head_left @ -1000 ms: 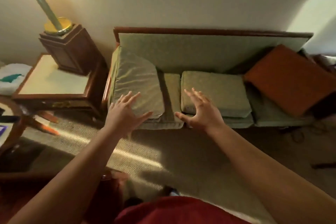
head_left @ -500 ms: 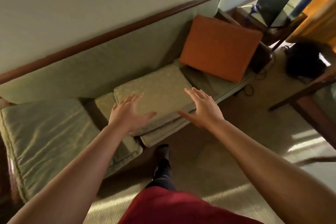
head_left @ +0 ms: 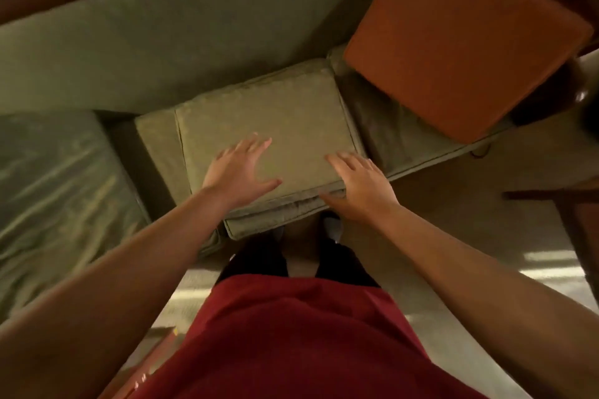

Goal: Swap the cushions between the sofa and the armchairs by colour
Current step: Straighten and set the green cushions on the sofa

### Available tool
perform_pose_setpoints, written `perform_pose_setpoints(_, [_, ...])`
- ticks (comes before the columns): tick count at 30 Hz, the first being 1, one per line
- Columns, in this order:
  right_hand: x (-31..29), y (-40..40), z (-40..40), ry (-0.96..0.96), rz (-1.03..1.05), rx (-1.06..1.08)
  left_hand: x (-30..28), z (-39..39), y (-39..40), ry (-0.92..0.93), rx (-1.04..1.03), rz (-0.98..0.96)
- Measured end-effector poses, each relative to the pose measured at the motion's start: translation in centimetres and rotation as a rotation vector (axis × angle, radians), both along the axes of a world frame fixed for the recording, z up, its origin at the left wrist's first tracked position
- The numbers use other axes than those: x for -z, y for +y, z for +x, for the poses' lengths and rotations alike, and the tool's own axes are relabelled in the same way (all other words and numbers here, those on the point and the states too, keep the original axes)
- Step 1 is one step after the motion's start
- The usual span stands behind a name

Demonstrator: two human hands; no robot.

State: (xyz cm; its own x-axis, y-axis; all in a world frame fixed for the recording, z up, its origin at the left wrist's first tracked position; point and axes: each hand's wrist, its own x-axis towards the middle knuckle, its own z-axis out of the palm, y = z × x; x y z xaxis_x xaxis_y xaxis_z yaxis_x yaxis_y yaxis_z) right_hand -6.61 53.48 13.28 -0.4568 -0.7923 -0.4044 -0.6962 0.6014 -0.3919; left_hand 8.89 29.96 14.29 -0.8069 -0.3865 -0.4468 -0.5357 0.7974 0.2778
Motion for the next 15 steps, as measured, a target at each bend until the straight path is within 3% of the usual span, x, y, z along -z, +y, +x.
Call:
perform_pose_setpoints(9, [18.1, -0.5, -1.9, -0.007, 0.062, -0.294, 17.3, 5.8, 5.8, -0.118, -0.286, -0.001])
perform_pose_setpoints(15, [25.1, -0.7, -1.8, 0.225, 0.002, -0.298, 23.9, 8.3, 5.4, -0.008, -0.318, -0.138])
